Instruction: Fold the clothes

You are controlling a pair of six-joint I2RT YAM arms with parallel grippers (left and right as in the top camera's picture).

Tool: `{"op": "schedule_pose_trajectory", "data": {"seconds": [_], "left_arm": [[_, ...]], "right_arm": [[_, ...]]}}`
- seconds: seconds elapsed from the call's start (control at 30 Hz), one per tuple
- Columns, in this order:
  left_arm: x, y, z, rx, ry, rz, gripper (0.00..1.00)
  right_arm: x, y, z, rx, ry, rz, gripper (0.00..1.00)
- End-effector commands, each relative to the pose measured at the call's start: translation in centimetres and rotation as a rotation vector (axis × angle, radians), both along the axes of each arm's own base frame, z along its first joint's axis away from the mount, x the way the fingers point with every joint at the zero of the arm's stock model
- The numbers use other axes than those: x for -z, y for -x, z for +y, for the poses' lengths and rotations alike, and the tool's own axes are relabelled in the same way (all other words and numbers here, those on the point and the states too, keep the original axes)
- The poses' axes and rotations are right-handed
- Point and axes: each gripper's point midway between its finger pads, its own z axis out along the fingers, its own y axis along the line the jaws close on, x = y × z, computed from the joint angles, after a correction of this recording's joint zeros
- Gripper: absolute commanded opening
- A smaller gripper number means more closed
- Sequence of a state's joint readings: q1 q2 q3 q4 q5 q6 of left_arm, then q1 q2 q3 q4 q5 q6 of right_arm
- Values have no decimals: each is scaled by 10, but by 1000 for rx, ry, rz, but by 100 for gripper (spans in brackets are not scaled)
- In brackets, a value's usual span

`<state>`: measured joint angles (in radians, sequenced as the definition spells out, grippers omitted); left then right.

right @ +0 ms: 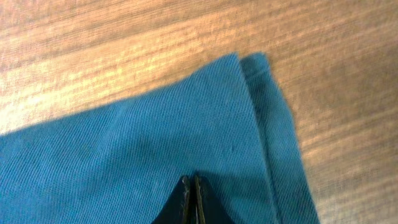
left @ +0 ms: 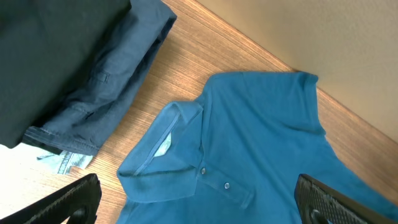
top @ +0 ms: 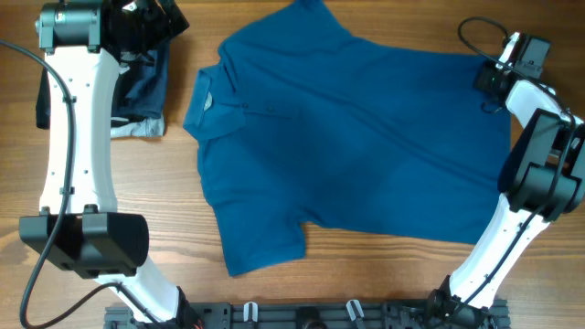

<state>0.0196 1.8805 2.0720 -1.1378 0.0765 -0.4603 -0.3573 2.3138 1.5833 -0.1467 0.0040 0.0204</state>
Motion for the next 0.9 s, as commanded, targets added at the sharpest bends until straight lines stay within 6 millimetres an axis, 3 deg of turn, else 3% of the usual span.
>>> {"op": "schedule_pose_trajectory", "data": {"seconds": [0.0, 0.13, 0.47, 0.57, 0.7, 0.73, 0.77, 0.8, 0.87], "left_arm": [[4, 0, -1, 0, 7, 9, 100], [4, 0, -1, 0, 7, 9, 100], [4, 0, -1, 0, 7, 9, 100], [4, 0, -1, 0, 7, 9, 100], [4, 0, -1, 0, 7, 9, 100], [4, 0, -1, 0, 7, 9, 100], [4, 0, -1, 0, 7, 9, 100], [4, 0, -1, 0, 7, 9, 100], [4, 0, -1, 0, 7, 9, 100]], "right_arm": [[87, 39, -14, 41, -32, 165, 4], [80, 30, -32, 65, -5, 94, 4], [46, -3, -49, 75, 51, -51, 4], [6, -25, -59, 72, 54, -59, 4], [-86, -49, -67, 63, 54, -78, 4], [-104, -49, -64, 52, 44, -82, 12], [-125, -48, -61, 41, 32, -88, 38], [-146, -45, -56, 30, 21, -93, 58], [-188, -34, -45, 8, 4, -112, 63]]}}
